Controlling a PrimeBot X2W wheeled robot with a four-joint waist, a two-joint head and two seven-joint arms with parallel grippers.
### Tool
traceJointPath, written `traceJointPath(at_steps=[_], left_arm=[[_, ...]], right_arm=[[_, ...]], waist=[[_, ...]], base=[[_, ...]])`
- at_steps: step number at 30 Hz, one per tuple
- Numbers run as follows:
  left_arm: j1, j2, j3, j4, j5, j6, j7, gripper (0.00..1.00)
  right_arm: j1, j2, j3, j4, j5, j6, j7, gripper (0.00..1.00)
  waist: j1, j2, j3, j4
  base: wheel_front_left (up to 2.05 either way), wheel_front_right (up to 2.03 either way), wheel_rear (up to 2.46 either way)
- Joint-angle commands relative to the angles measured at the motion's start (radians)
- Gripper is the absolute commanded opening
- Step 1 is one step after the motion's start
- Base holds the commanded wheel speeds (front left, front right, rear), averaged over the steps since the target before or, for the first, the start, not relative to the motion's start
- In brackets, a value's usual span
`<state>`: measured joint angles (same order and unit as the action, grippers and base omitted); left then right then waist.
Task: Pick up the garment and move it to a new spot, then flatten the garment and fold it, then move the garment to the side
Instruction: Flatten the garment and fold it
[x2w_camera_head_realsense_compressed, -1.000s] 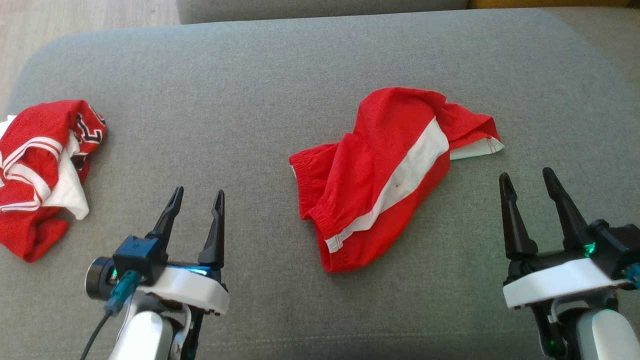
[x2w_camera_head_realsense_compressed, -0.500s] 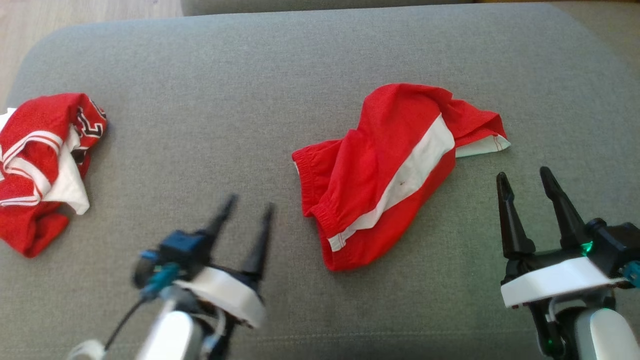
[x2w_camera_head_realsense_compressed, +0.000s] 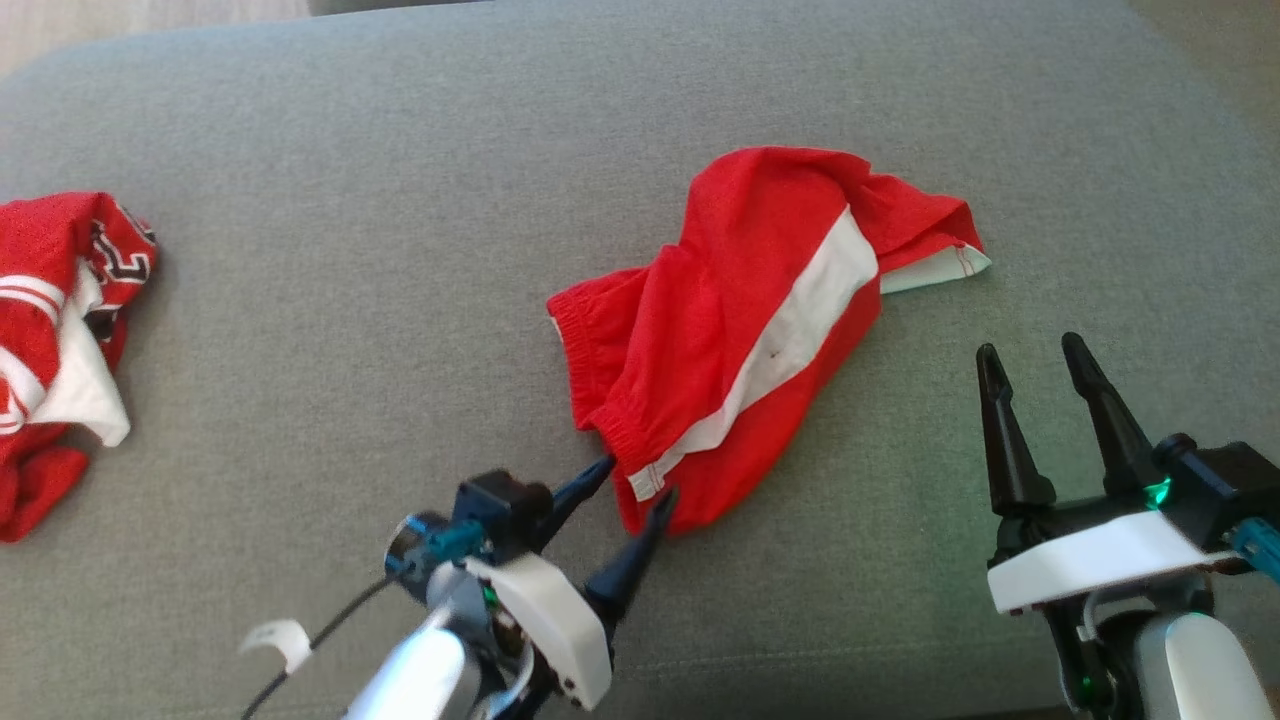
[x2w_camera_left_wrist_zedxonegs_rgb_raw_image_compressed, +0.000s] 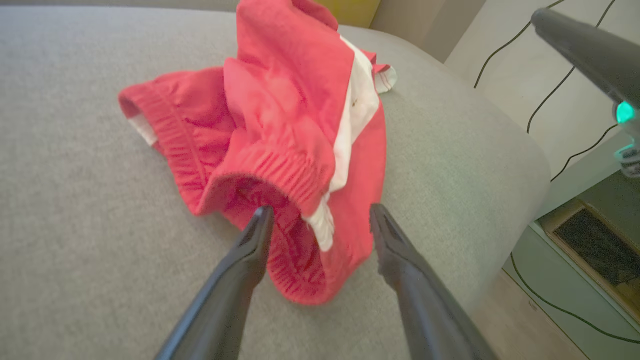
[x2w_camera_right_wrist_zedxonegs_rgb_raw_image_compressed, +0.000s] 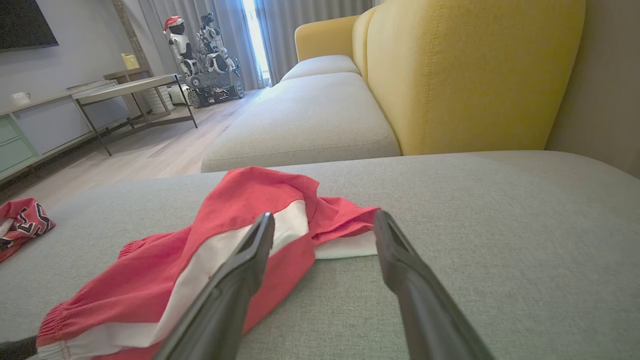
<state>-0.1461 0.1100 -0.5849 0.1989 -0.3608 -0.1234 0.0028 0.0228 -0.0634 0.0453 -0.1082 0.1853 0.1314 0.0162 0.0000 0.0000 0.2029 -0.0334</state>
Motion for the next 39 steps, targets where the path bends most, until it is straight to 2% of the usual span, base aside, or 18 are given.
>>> traceJointPath(at_steps=[1, 4, 7, 14, 20, 25, 29, 30, 31, 39], left_arm=[[-0.051, 0.011, 0.021, -0.03, -0.005, -0.005, -0.018, 0.0], [-0.061, 0.022, 0.028, -0.029, -0.008, -0.005, -0.024, 0.0], [-0.073, 0.041, 0.066, -0.049, -0.014, 0.013, -0.048, 0.0], [-0.082, 0.124, 0.231, -0.143, -0.046, 0.11, -0.063, 0.0], [-0.026, 0.189, 0.32, -0.193, -0.079, 0.166, -0.018, 0.0], [0.036, 0.194, 0.342, -0.162, -0.111, 0.187, 0.003, 0.0], [0.064, 0.171, 0.339, -0.104, -0.143, 0.182, -0.001, 0.0], [0.067, 0.164, 0.34, -0.089, -0.148, 0.185, -0.01, 0.4], [0.067, 0.158, 0.339, -0.077, -0.146, 0.186, -0.02, 1.0], [0.066, 0.113, 0.349, -0.072, -0.099, 0.238, -0.179, 1.0]], right_arm=[[-0.04, 0.002, 0.019, -0.027, 0.01, -0.001, -0.013, 1.0], [-0.04, 0.003, 0.015, -0.024, 0.013, -0.001, -0.015, 1.0], [-0.04, 0.005, 0.008, -0.024, 0.016, -0.001, -0.017, 1.0], [-0.035, 0.009, -0.009, -0.02, 0.029, -0.001, -0.01, 1.0], [-0.039, 0.012, -0.011, -0.011, 0.04, -0.001, -0.003, 1.0], [-0.045, 0.012, -0.012, -0.001, 0.045, -0.001, -0.003, 1.0], [-0.049, 0.013, -0.01, 0.006, 0.048, -0.001, -0.003, 1.0], [-0.049, 0.013, -0.01, 0.007, 0.049, -0.001, -0.003, 1.0], [-0.049, 0.013, -0.009, 0.009, 0.05, -0.001, -0.003, 1.0], [-0.044, 0.013, 0.002, 0.004, 0.05, -0.001, -0.004, 1.0]], waist=[[0.0, 0.0, 0.004, -0.006], [0.0, 0.0, 0.006, -0.009], [0.0, 0.0, 0.011, -0.009], [0.0, 0.0, 0.015, 0.001], [0.0, 0.0, 0.026, 0.004], [0.0, 0.0, 0.033, 0.001], [0.0, 0.0, 0.032, -0.001], [0.0, 0.0, 0.03, -0.001], [0.0, 0.0, 0.027, -0.001], [0.0, 0.0, -0.006, 0.011]], base=[[0.0, 0.0, 0.0], [0.0, 0.0, 0.0], [0.0, 0.0, 0.0], [0.0, 0.0, 0.0], [0.0, 0.0, 0.0], [0.0, 0.0, 0.0], [0.0, 0.0, 0.0], [0.0, 0.0, 0.0], [0.0, 0.0, 0.0], [0.0, 0.0, 0.0]])
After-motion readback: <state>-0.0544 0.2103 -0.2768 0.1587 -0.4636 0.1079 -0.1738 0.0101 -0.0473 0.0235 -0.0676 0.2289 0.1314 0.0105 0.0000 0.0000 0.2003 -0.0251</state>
